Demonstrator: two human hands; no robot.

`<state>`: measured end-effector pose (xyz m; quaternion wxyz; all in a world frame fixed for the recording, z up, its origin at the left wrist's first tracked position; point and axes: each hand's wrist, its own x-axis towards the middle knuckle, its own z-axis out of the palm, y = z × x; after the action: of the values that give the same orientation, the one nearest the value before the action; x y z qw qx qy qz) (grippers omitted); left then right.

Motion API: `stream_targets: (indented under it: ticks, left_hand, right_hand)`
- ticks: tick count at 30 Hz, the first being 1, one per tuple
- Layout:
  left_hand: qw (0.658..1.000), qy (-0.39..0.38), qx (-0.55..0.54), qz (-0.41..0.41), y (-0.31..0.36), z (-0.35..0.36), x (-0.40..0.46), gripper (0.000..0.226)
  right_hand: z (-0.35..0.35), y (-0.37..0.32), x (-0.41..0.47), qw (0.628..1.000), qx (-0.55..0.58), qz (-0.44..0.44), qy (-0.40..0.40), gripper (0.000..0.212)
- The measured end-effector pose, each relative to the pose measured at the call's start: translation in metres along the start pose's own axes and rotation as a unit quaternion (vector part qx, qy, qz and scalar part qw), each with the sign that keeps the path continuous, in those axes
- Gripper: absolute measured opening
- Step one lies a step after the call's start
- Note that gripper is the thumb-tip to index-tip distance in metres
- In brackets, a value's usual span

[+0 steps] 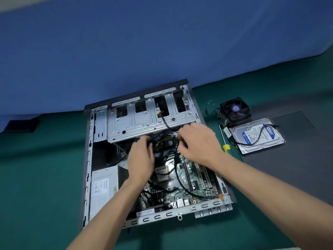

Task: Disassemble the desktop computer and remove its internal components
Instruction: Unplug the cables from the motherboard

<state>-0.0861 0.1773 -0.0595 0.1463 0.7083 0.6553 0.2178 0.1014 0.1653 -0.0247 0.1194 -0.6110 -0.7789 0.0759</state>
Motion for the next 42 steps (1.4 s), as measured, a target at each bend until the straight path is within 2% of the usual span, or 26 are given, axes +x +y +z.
stream_targets:
  ticks: [2,5,8,10,12,14,16,17,20,21,25,27,30,32,36,40,42]
  left_hand:
    - [0.991,-0.036,-0.110,-0.073,0.002,-0.005,-0.004,0.012]
    - [0.942,-0.045,-0.262,-0.206,0.002,-0.011,-0.003,0.011]
    - [0.872,-0.051,-0.383,-0.301,0.001,-0.020,-0.007,0.013]
    - [0.852,-0.037,-0.415,-0.317,-0.001,-0.029,-0.009,0.014]
    - [0.841,-0.032,-0.437,-0.316,-0.001,-0.037,-0.008,0.016]
    - [0.835,-0.034,-0.452,-0.313,-0.001,-0.043,-0.009,0.016]
    - [0.843,-0.031,-0.441,-0.306,-0.002,-0.049,-0.011,0.015]
    - [0.850,-0.027,-0.432,-0.301,-0.003,-0.052,-0.012,0.015]
    - [0.864,-0.006,-0.417,-0.283,-0.010,-0.061,-0.014,0.016]
    - [0.872,0.002,-0.402,-0.279,-0.012,-0.062,-0.013,0.016]
    - [0.919,0.023,-0.308,-0.244,-0.013,-0.061,-0.011,0.015]
    - [0.945,0.012,-0.252,-0.210,-0.006,-0.060,-0.011,0.014]
    - [0.957,-0.027,-0.236,-0.167,0.013,-0.062,-0.012,0.014]
    - [0.943,-0.043,-0.288,-0.162,0.032,-0.064,-0.011,0.017]
    - [0.862,-0.055,-0.471,-0.180,0.084,-0.063,-0.009,0.023]
    - [0.827,-0.005,-0.522,-0.208,0.132,-0.060,0.002,0.038]
    - [0.791,-0.011,-0.553,-0.260,0.153,-0.059,0.010,0.038]
  right_hand:
    - [0.006,-0.012,-0.004,0.994,-0.008,-0.046,-0.095,0.030]
    - [0.025,-0.037,-0.009,0.965,-0.001,-0.043,-0.259,0.060]
    - [0.046,-0.050,-0.012,0.919,0.093,0.037,-0.382,0.077]
    - [0.054,-0.054,-0.013,0.885,0.186,0.092,-0.418,0.081]
    - [0.056,-0.059,-0.011,0.885,0.189,0.100,-0.414,0.088]
    - [0.058,-0.066,-0.009,0.900,0.115,0.070,-0.414,0.094]
    - [0.061,-0.077,-0.008,0.900,0.095,0.056,-0.423,0.092]
    - [0.063,-0.082,-0.007,0.896,0.118,0.067,-0.422,0.084]
    - [0.060,-0.091,-0.008,0.898,0.222,0.106,-0.364,0.028]
    - [0.056,-0.090,-0.009,0.899,0.241,0.109,-0.349,0.022]
    - [0.021,-0.078,-0.007,0.919,0.245,0.100,-0.291,0.028]
    - [-0.003,-0.072,-0.003,0.910,0.315,0.120,-0.241,0.031]
    - [-0.038,-0.066,0.004,0.901,0.371,0.143,-0.172,0.031]
    - [-0.060,-0.064,0.007,0.890,0.411,0.156,-0.118,0.034]
    - [-0.094,-0.061,0.014,0.847,0.494,0.187,-0.056,0.028]
    - [-0.125,-0.052,0.012,0.809,0.551,0.205,-0.033,0.019]
    - [-0.142,-0.043,0.003,0.788,0.584,0.191,-0.039,0.010]
